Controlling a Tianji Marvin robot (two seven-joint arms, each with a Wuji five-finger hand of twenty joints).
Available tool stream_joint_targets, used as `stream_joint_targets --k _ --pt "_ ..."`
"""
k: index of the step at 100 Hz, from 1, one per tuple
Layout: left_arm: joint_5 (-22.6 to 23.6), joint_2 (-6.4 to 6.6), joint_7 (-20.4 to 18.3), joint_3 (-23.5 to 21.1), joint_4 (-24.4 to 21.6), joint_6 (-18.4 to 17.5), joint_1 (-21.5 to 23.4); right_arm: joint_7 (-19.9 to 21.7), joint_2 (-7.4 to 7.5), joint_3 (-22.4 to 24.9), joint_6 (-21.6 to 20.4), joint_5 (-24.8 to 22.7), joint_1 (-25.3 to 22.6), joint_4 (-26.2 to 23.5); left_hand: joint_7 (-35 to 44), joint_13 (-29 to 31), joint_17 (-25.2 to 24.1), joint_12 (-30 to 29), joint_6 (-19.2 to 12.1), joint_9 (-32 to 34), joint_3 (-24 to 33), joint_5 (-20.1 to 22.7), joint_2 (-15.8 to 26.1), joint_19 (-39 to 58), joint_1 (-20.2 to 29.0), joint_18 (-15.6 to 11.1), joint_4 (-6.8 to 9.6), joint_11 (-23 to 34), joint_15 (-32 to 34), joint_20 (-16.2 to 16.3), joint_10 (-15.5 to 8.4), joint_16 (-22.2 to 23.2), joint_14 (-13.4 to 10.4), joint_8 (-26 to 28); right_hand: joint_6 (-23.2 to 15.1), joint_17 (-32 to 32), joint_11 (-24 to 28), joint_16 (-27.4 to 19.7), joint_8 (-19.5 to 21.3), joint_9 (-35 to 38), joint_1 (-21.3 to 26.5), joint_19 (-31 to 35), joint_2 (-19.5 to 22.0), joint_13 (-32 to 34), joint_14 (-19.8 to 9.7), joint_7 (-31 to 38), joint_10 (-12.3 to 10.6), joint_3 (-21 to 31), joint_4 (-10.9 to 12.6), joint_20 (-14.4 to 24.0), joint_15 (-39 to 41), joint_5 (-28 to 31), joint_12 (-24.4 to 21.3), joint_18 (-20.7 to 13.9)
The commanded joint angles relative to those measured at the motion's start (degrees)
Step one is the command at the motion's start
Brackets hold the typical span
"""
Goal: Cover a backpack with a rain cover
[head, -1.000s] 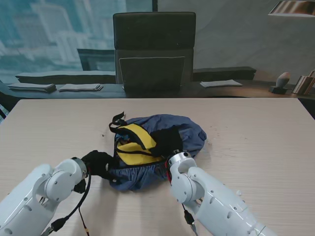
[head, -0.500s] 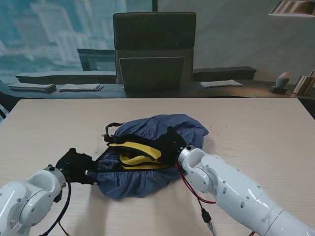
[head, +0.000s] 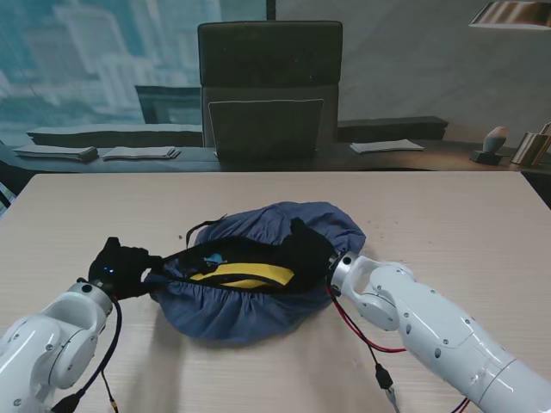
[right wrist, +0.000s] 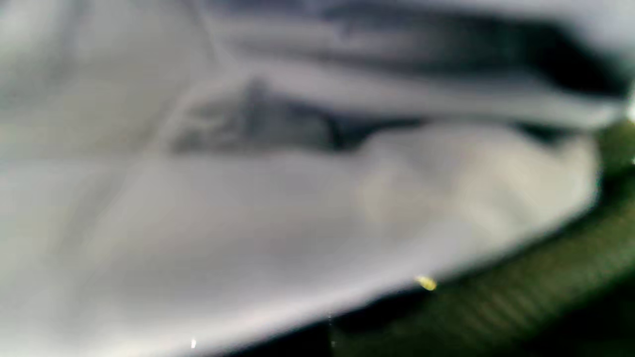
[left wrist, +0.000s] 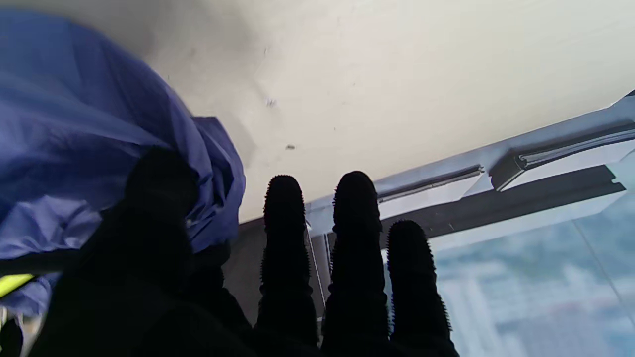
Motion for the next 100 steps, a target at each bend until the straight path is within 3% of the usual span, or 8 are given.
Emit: stream_joint_targets --k 1,22,39,57,63,67,71,100 --pt "0.1 -0.49 0.6 0.0 0.8 -0.6 -1.6 0.1 0.99 0.2 -0.7 -2.9 -0.5 0.1 2.5 2.8 0.2 -0.7 2.4 1.8 -1.6 -1.6 3.8 1.7 4.1 1.0 -0.47 1.4 1.0 1.1 0.0 -0.8 0.0 -2.1 -12.2 -1.4 -0.6 -0.4 0.0 -2.7 3.9 -0.4 -1.6 -3.2 -3.5 3.7 -1.2 5.9 1.4 -0.5 -0.5 4.0 -1.1 -0.4" --pt "-3.8 -1.02 15.9 3.3 5.3 -6.0 -6.0 4.8 2.07 1.2 -2.4 -5.4 -1.3 -3.7 4.0 5.5 2.0 0.8 1.9 4.7 -3.6 -1.9 4.7 2.3 6.0 0.4 -1.76 2.5 1.1 1.4 -2.9 -2.0 -1.6 -4.3 -14.3 -3.3 -0.6 -0.6 1.3 -7.4 1.1 -0.9 2.0 -7.2 -4.6 3.0 -2.9 4.7 1.3 -0.7 -1.7 2.9 -2.7 -1.9" --pt "-9.7 -1.5 17.6 5.8 6.1 -12.1 -8.3 7.3 1.66 1.0 1.6 -4.5 -1.8 -5.2 4.9 6.4 2.7 2.7 2.6 6.7 -2.7 -0.8 3.6 2.2 5.6 0.2 -2.01 0.3 -0.1 1.4 -4.8 -3.8 -2.9 -6.9 -9.5 -4.9 1.3 -0.3 2.6 -11.0 -0.2 -1.0 1.4 -9.1 -3.5 2.4 0.0 6.2 0.8 -1.5 -1.8 2.8 -2.7 -2.1" --pt "-12.0 -1.67 17.8 9.6 8.0 -13.1 -11.2 9.5 0.99 -0.2 4.5 -1.9 -1.8 -6.0 4.6 6.1 2.7 2.5 3.4 6.3 -1.6 -0.9 3.4 2.1 5.2 0.3 -2.0 -0.5 -1.4 1.4 -4.6 -4.5 -3.1 -8.4 -6.4 -6.3 0.4 -0.4 -10.5 -15.8 -7.7 -2.1 9.3 -11.7 -3.1 -3.3 0.8 -4.6 0.1 -2.5 -2.7 -4.6 -3.4 -1.8" --pt "-11.8 -1.57 17.4 10.3 8.6 -13.1 -12.0 15.0 0.88 0.1 5.7 1.0 -2.4 -7.5 4.3 6.0 2.7 2.4 3.4 6.3 -1.3 -0.9 3.2 2.1 5.4 0.3 -1.92 -0.7 -1.7 1.4 -4.7 -4.7 -3.3 -8.8 -2.8 -9.9 -1.1 -0.7 -1.8 -23.5 -15.6 -5.0 20.2 -17.7 -3.0 -21.1 1.3 -15.6 10.0 -3.3 -4.7 -6.8 -4.4 -2.8" --pt "-11.5 -1.5 17.1 10.6 8.9 -12.8 -12.3 18.9 0.94 0.5 6.4 3.1 -2.7 -8.5 4.3 6.1 2.6 2.3 3.4 6.3 -1.0 -0.9 3.2 2.0 5.4 0.4 -1.9 -0.8 -1.9 1.3 -4.7 -4.9 -3.3 -9.1 -1.6 -10.9 -1.9 -1.2 -0.6 -29.3 -17.9 -9.2 26.2 -21.9 -3.3 -25.9 1.3 -28.9 12.5 -4.3 -6.2 -12.3 -5.4 -3.0" --pt "-11.3 -1.43 16.7 10.7 9.1 -12.6 -12.5 22.0 1.04 0.9 7.0 5.0 -3.0 -9.2 4.2 5.9 2.6 2.2 3.5 6.2 -0.9 -1.0 3.1 1.8 5.5 0.4 -1.91 -1.0 -2.2 1.2 -4.6 -5.0 -3.4 -9.3 0.1 -11.1 -3.1 -2.2 -1.5 -34.1 -22.5 -13.6 25.5 -24.7 -3.4 -29.1 1.1 -30.7 14.3 -5.1 -8.4 -19.3 -6.8 -3.1" --pt "-10.2 -0.98 13.4 10.2 9.6 -11.3 -11.9 23.0 1.01 9.1 8.1 6.7 -8.1 -11.8 4.4 6.0 2.6 2.1 4.2 6.8 0.2 0.1 2.2 0.8 5.6 0.4 -2.0 -1.8 -3.3 0.7 -4.6 -5.7 -3.1 -10.6 2.4 -11.8 -5.1 -5.1 -2.3 -43.0 -20.9 -21.7 23.8 -29.4 -4.0 -28.4 0.6 -28.5 16.0 -2.1 -15.2 -33.1 -11.5 -3.7"
